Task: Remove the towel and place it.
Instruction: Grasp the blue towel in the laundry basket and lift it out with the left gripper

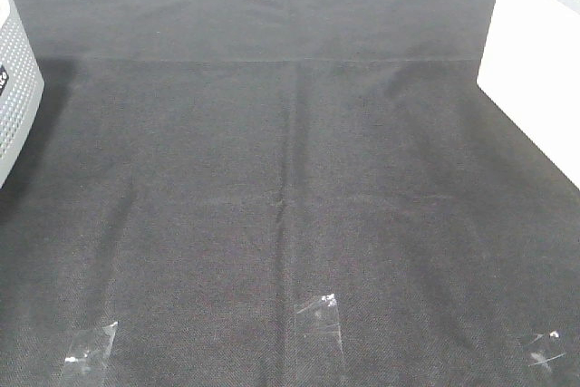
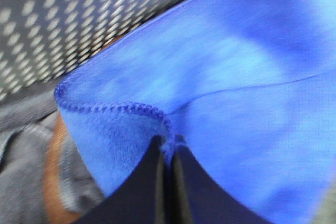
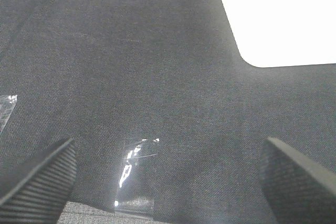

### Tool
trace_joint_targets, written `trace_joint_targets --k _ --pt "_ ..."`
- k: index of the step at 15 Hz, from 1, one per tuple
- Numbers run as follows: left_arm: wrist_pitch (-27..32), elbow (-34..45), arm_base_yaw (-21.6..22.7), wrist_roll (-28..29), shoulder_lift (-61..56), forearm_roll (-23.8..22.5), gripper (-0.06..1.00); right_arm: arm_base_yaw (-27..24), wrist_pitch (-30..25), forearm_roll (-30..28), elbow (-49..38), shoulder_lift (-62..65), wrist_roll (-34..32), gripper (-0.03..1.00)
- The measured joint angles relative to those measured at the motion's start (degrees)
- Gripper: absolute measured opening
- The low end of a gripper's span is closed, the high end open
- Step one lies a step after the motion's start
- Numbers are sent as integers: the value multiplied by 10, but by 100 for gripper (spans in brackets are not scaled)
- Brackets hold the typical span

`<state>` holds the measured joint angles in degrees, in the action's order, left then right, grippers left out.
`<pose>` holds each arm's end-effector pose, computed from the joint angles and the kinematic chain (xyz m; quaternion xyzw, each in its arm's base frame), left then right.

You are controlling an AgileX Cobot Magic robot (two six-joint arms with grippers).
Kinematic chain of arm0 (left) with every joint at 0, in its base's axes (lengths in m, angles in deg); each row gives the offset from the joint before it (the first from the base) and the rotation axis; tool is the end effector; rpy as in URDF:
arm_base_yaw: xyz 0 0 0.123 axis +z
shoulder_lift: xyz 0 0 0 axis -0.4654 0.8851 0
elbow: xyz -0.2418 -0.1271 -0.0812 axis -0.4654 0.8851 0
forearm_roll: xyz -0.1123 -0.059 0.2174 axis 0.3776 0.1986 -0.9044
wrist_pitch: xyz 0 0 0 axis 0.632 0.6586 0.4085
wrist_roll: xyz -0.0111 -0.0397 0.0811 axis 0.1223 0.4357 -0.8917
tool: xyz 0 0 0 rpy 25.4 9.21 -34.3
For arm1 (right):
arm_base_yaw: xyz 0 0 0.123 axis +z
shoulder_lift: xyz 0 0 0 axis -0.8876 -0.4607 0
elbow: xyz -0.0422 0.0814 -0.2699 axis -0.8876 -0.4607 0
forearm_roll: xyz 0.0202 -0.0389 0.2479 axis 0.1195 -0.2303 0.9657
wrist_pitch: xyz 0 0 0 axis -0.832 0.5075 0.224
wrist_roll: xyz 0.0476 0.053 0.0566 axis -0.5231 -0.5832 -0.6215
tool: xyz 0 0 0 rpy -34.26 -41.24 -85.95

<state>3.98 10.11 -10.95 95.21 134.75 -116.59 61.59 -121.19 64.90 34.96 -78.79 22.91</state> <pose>0.3970 0.1465 0.2049 -0.5482 0.7442 0.0252 0.3808 -0.0022 0.0075 0.2610 -0.0461 0.8723 0.0124 0.4866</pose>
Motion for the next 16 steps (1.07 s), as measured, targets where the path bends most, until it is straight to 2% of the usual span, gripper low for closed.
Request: trace_joint_targets --k 2,5,8,11,16 --pt "-40 0 0 -41 -37 0 0 0 0 0 0 0 0 90" --pt "-99 0 -17 -146 -103 0 0 0 0 0 0 0 0 90" --pt "-154 0 -49 -171 -170 -14 0 0 0 0 0 0 0 90" --pt "-158 -9 -102 -209 -208 -72 0 0 0 0 0 0 0 90" --pt "-151 -129 -160 -231 -225 -85 0 0 0 0 0 0 0 90"
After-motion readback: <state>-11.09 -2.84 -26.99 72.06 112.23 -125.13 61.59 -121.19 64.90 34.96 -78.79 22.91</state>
